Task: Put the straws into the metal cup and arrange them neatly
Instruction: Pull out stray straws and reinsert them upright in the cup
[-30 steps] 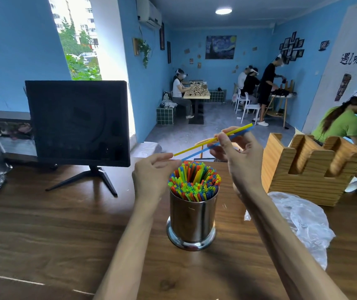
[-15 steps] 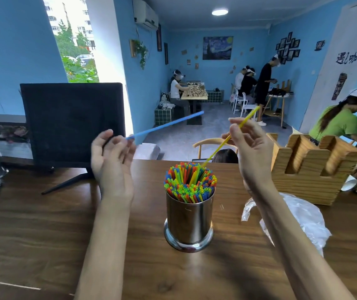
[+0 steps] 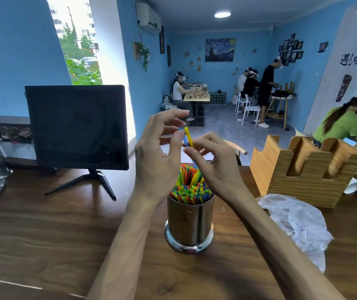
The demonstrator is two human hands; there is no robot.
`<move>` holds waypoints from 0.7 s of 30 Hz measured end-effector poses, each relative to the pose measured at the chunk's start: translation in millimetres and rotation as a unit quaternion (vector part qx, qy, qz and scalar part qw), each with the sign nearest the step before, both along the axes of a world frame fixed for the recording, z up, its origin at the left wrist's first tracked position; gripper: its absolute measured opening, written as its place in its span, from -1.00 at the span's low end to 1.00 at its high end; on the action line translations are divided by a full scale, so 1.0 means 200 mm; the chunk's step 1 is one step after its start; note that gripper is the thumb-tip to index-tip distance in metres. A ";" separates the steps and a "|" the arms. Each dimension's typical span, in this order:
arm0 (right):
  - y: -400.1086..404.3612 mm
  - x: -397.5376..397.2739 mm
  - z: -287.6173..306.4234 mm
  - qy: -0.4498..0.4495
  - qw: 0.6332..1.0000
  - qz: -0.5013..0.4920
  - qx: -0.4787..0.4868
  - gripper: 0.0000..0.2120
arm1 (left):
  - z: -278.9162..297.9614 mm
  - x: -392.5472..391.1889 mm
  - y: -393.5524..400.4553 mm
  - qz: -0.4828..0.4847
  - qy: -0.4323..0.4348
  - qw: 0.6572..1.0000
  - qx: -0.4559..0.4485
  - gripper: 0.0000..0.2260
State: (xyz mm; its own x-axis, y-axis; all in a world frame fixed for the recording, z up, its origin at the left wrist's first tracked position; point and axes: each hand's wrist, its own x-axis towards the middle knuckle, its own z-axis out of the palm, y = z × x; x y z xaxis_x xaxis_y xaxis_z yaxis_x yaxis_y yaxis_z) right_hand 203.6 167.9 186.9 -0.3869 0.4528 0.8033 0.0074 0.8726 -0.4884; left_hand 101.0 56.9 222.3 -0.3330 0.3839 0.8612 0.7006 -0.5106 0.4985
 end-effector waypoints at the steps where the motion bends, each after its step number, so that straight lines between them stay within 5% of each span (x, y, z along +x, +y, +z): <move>1: 0.00 0.00 0.01 0.003 1.000 0.006 -0.006 -0.88 | 0.01 0.00 0.00 -0.012 -0.005 1.000 0.001 -0.68; 8: 0.03 -0.01 -0.02 0.013 0.990 0.039 -0.132 -0.84 | -0.13 -0.17 0.06 -0.002 -0.148 0.986 -0.077 -0.75; 13: 0.11 -0.02 -0.14 -0.096 0.992 0.009 -0.087 -0.09 | -0.43 -0.34 0.17 0.035 -0.202 0.935 -0.290 -0.82; 21: 0.18 0.00 -0.23 -0.146 0.983 -0.100 -0.042 -0.86 | -0.52 -0.33 0.20 0.070 -0.213 0.933 -0.283 -0.84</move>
